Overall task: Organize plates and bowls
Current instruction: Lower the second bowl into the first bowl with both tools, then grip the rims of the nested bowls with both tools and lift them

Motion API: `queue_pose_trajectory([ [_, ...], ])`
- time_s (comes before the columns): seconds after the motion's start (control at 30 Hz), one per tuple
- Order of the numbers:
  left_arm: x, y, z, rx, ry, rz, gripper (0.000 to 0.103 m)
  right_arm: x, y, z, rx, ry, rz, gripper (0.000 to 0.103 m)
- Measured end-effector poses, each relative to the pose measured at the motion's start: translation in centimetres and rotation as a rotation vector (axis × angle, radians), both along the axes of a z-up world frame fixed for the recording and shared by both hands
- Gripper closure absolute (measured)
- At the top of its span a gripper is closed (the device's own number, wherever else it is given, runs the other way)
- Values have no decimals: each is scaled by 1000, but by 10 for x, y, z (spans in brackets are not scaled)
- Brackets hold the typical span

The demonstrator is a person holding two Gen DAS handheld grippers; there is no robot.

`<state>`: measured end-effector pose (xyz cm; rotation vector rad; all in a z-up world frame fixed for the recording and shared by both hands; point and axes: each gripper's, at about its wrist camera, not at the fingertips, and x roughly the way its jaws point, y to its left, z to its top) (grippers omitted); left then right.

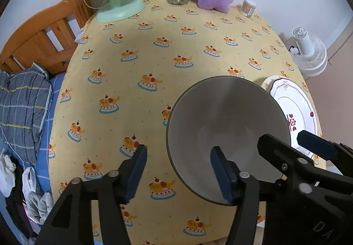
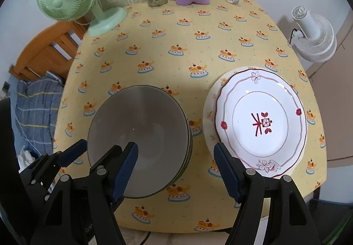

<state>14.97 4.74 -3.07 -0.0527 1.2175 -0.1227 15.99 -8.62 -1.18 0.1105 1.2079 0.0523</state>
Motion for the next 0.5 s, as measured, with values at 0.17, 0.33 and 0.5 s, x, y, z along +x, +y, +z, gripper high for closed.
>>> queue_pose_trajectory([
  [0.17,1,0,2,-9,-13,-1,23,-2,-8,4,33,-23,-3,29],
  [0.33,4,-5,1,-6,-39,5,17,1,-17,1,104,-61,38,29],
  [0.5,7,-11,-8,-2,-29,33,17,12,-23,-12,171,-50,73,29],
])
